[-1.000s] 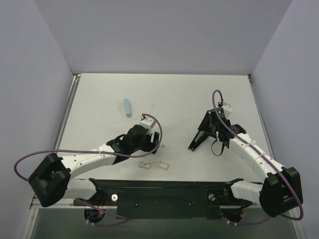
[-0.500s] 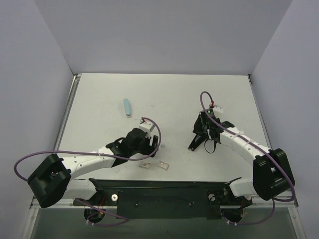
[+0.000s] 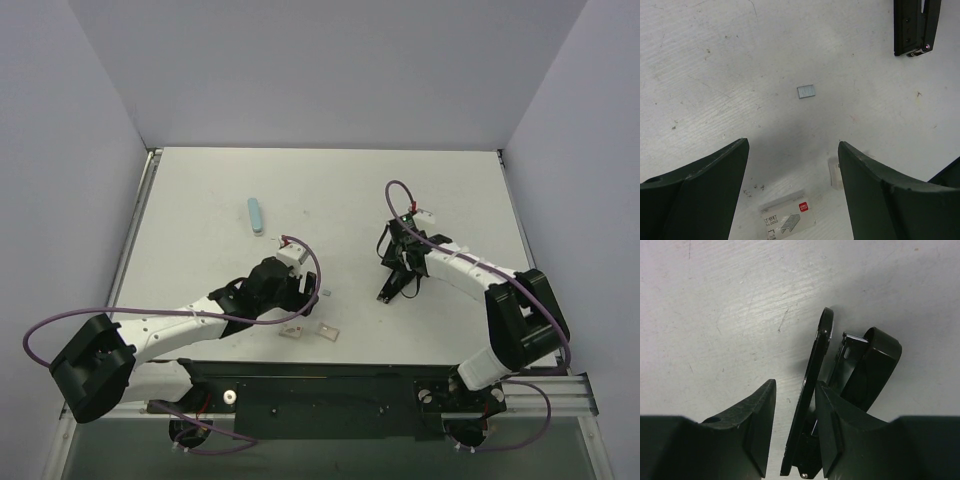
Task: Unload the staples from the stapler
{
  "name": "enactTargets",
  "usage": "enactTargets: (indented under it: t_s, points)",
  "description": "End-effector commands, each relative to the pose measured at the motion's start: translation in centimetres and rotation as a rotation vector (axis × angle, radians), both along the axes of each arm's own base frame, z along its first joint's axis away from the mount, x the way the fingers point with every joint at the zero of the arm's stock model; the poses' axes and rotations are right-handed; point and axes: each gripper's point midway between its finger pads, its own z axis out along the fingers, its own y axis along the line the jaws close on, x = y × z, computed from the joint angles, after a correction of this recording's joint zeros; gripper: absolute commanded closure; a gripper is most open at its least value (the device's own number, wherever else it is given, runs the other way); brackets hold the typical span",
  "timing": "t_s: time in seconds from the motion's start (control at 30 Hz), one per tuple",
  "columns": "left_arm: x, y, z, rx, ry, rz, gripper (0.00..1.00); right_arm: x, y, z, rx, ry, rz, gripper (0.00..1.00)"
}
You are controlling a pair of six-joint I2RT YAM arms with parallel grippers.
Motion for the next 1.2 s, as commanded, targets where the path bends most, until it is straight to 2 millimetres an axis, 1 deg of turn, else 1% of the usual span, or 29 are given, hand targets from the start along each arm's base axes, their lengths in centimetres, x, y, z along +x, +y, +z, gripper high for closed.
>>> enactTargets:
  t_s: [0.0,0.23,0.3,0.47,0.6,0.63,0.67,0.7,0.77,0.83,0.97,1.1,1.17]
  points:
    - [0.1,-1.2,1.3,-0.058,-0.024,-0.022,0.18,1.2,0.8,0.7,-0.018,-0.020,0.007,0.69]
    - [0.1,-1.1,1.5,-0.060,-0.027,-0.021,0.18,0.9,1.3,0.1,-0.061,0.004,0.041,0.70]
    - [0.1,-1.1,1.4,-0.059,-0.026,-0.021,0.18,0.9,1.5,0.1,-0.067,0.007,0.050,0.74]
    - [0.0,-0.9,1.6,-0.060,-0.029,-0.018,0.18,0.7,2.3,-0.3,-0.066,0.026,0.076,0.75]
    - [0.0,-0.8,1.6,-0.060,-0.031,-0.016,0.18,0.4,2.9,-0.9,-0.074,0.040,0.100,0.83]
    - [0.0,-0.8,1.6,-0.059,-0.030,-0.016,0.18,0.5,3.2,-0.9,-0.074,0.040,0.106,0.88]
    - [0.0,-0.8,1.6,-0.059,-0.030,-0.016,0.18,0.3,3.3,-1.1,-0.074,0.048,0.110,0.90]
    - [0.0,-0.8,1.6,-0.059,-0.031,-0.014,0.17,0.3,3.4,-1.1,-0.074,0.048,0.115,0.95]
    - [0.1,-0.7,1.6,-0.056,-0.031,-0.012,0.18,0.2,3.7,-1.1,-0.073,0.047,0.125,1.00]
    - [0.0,-0.7,1.5,-0.055,-0.030,-0.012,0.17,0.1,3.8,-0.9,-0.077,0.044,0.135,1.00]
    - [0.1,-0.7,1.5,-0.054,-0.031,-0.013,0.18,-0.2,3.8,0.1,-0.090,0.014,0.155,1.00]
    - [0.0,-0.6,1.6,-0.057,-0.033,-0.007,0.18,-0.6,4.1,1.6,-0.068,-0.023,0.190,1.00]
    - [0.1,-0.5,1.9,-0.062,-0.042,-0.002,0.18,-1.1,4.2,2.9,-0.040,-0.056,0.211,1.00]
